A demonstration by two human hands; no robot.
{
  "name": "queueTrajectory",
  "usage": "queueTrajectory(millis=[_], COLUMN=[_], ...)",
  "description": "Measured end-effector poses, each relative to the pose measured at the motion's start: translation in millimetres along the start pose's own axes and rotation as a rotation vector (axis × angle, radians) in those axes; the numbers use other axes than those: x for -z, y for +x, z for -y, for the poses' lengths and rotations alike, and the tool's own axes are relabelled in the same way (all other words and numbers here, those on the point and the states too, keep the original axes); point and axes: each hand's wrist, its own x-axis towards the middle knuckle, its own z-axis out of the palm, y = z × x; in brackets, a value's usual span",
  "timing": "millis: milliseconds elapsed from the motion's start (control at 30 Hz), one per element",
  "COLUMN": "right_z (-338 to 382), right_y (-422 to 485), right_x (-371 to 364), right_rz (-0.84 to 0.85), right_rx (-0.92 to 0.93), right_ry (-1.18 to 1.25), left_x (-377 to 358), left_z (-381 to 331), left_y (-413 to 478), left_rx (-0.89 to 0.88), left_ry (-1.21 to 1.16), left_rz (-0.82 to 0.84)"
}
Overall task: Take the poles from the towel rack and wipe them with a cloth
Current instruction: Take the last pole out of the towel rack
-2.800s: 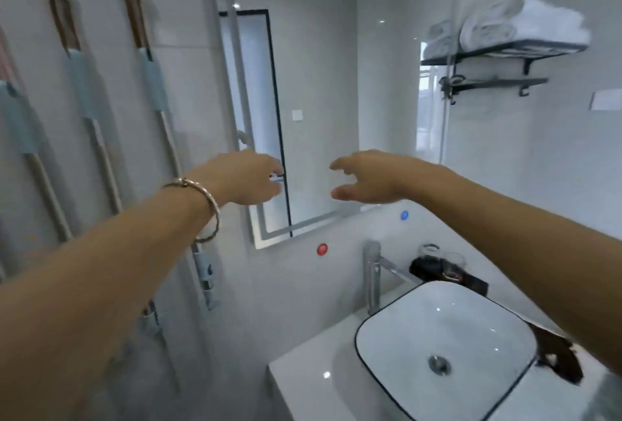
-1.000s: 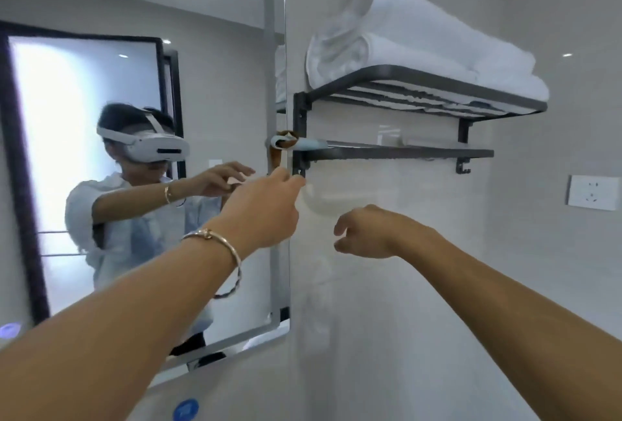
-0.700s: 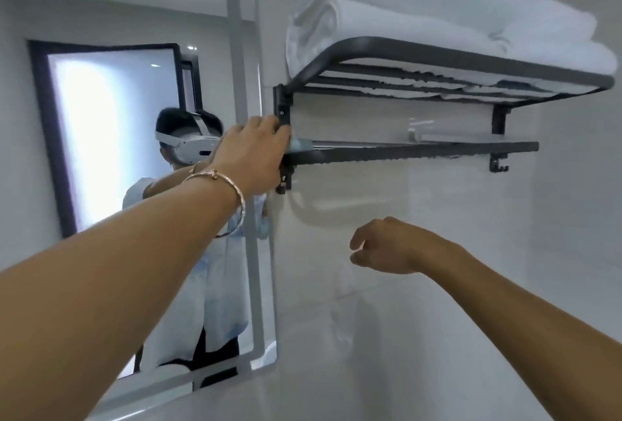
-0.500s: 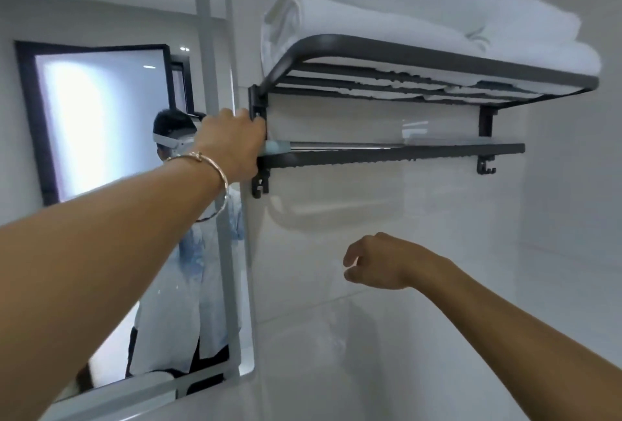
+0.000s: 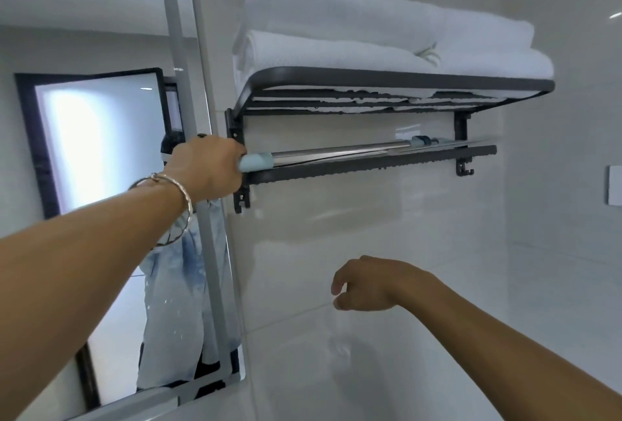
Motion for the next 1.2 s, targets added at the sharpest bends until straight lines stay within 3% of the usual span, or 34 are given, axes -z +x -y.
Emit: queueTrajectory(millis=[367, 700, 900, 1200], right_z=[16, 51, 71, 105], right_y=[-12, -15, -24, -89], right_x=[0, -30, -118, -352], right_rz=[0.064, 0.131, 0.319, 0.787], right_rx=[0.062, 0.109, 0.128, 0.116], right_ry=[-0.084, -0.054, -0.008, 0.043], left_x=[8, 10, -43, -149], left_z=[8, -10, -11, -14], left_y=[-11, -48, -136, -335], left_rx=[-0.004, -0.111, -0.084, 0.048], left_ry=[-0.03, -0.078, -0.218, -0.34], left_rz=[-0.113, -0.046, 0.08, 0.551])
